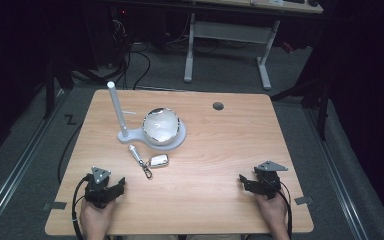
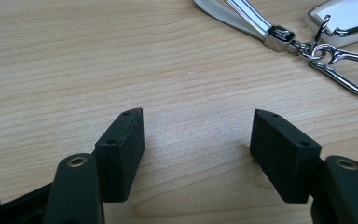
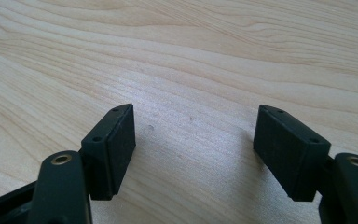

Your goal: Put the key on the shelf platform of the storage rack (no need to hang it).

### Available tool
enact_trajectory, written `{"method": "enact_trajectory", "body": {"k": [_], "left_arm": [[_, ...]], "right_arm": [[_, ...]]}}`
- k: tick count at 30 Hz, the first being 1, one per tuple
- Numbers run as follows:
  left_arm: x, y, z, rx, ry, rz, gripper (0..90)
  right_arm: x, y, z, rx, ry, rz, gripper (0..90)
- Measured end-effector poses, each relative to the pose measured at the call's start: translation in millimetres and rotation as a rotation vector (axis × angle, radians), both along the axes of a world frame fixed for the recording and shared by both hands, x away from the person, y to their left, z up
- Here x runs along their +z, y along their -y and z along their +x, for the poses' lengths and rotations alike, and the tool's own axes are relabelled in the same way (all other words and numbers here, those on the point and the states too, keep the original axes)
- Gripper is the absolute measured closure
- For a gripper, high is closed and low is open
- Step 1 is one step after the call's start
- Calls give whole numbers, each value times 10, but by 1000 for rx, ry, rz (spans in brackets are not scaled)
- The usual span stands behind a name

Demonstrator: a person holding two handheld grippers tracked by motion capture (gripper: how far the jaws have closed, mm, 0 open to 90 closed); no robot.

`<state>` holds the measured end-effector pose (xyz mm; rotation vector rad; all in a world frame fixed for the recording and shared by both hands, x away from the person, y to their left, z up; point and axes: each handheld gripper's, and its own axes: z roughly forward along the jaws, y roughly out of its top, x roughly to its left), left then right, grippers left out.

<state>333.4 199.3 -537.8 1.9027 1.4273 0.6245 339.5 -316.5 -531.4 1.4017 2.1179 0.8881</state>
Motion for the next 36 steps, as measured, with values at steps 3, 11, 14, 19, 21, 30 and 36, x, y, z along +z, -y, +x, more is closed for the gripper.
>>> {"method": "enact_trajectory", "body": {"k": [3, 11, 14, 19, 21, 30, 36], "left_arm": [[0, 0, 0, 0, 0, 0, 357], [1, 2, 0, -1, 0, 2, 355], [0, 1, 0, -6, 0, -1, 356], [0, 3, 0, -7, 1, 1, 356], [1, 2, 0, -8, 0, 0, 356], [0, 10, 6, -17, -3, 1, 328], [4, 14, 10, -20, -7, 3, 321]], "right_arm": [[0, 0, -1, 0, 1, -1, 300], [0, -1, -1, -1, 0, 0, 300], [0, 0, -1, -1, 0, -1, 301], [0, 2, 0, -3, 0, -1, 301], [1, 2, -1, -4, 0, -1, 300], [1, 2, 0, -3, 0, -1, 300], [1, 1, -1, -4, -1, -1, 300]]}}
